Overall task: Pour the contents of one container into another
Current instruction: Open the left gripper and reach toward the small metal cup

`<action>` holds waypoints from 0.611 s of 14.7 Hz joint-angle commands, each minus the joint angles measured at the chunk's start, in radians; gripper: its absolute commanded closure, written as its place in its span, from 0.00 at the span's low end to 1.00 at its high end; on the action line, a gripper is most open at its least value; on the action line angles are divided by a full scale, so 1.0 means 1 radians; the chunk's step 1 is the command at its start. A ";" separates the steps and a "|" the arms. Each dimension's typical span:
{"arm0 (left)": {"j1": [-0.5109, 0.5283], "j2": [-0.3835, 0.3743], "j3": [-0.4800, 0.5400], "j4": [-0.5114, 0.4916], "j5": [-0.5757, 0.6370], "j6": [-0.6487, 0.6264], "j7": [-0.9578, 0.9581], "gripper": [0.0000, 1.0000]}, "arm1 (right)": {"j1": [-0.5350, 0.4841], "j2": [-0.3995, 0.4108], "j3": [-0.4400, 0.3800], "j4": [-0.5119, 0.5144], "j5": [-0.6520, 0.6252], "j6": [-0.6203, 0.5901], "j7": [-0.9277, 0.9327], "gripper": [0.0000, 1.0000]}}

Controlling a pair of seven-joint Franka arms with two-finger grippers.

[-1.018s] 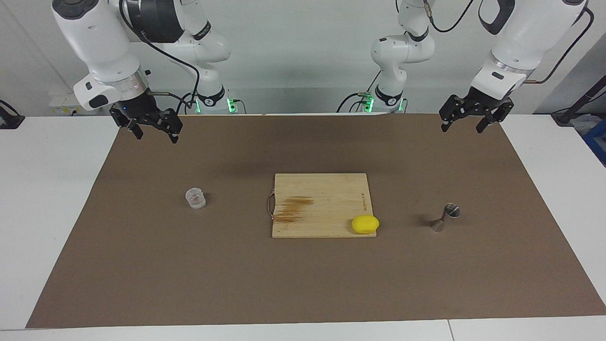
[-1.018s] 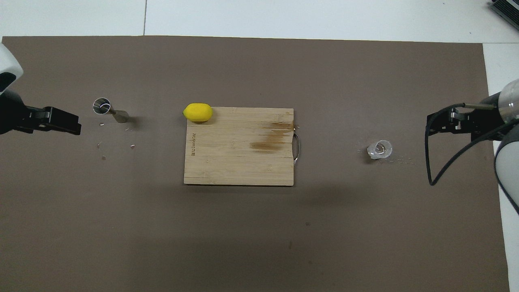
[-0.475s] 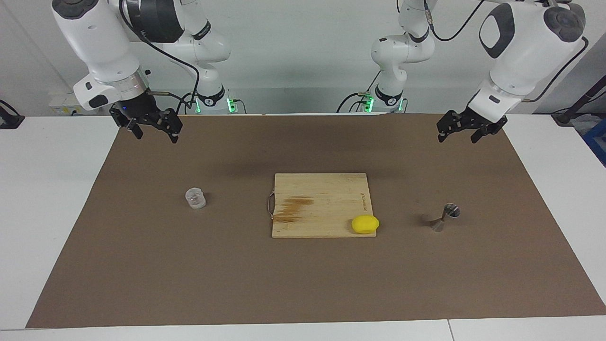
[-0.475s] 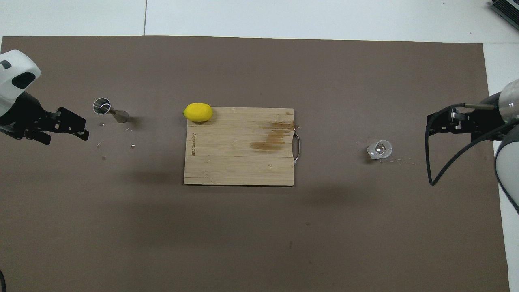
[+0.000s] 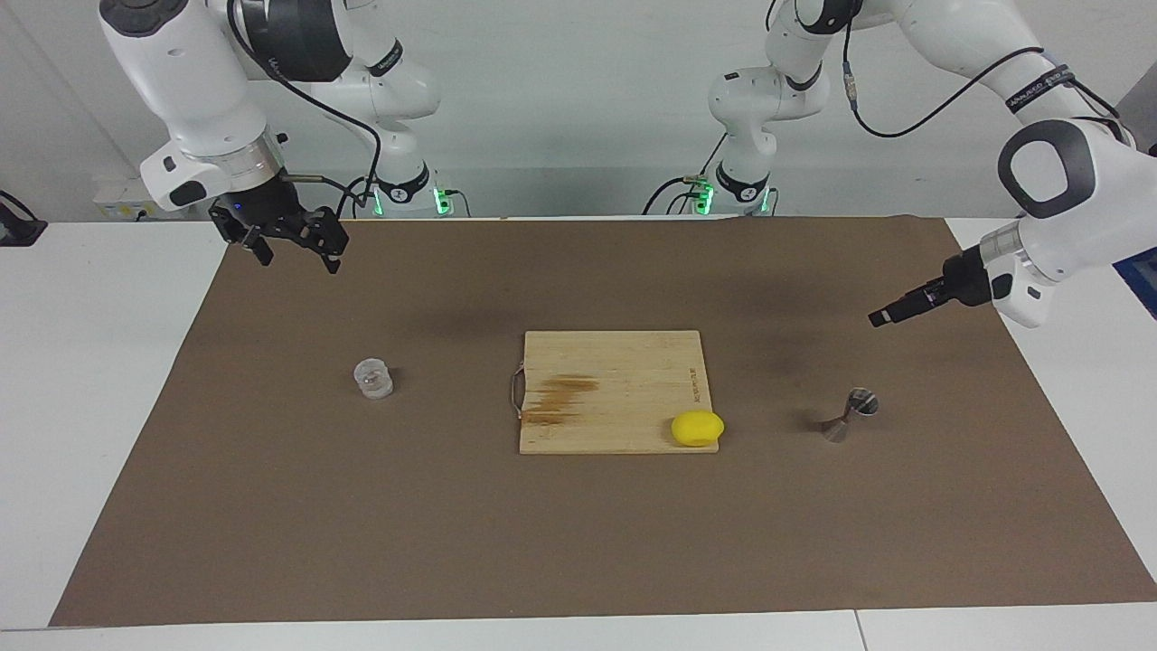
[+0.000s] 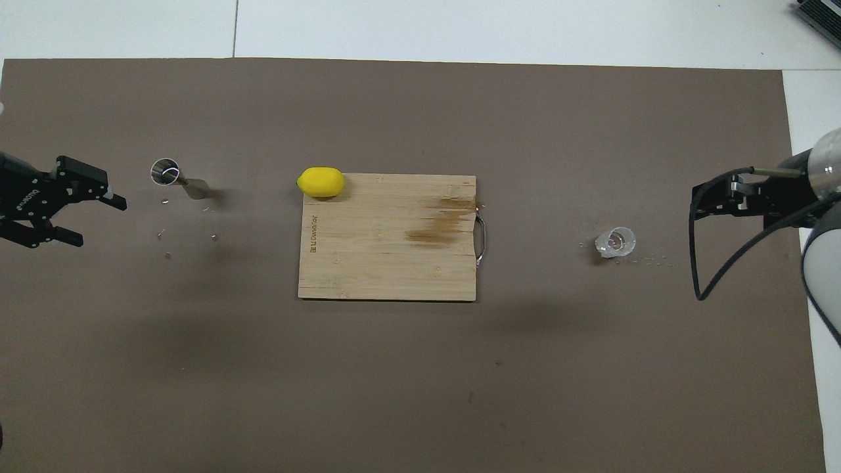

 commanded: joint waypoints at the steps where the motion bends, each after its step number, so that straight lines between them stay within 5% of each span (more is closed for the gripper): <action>1: 0.004 0.051 0.045 0.019 -0.116 -0.033 -0.175 0.00 | -0.014 -0.019 0.003 -0.019 0.023 -0.005 -0.023 0.00; 9: 0.007 0.137 0.135 -0.044 -0.385 -0.003 -0.515 0.00 | -0.014 -0.019 0.003 -0.019 0.023 -0.005 -0.023 0.00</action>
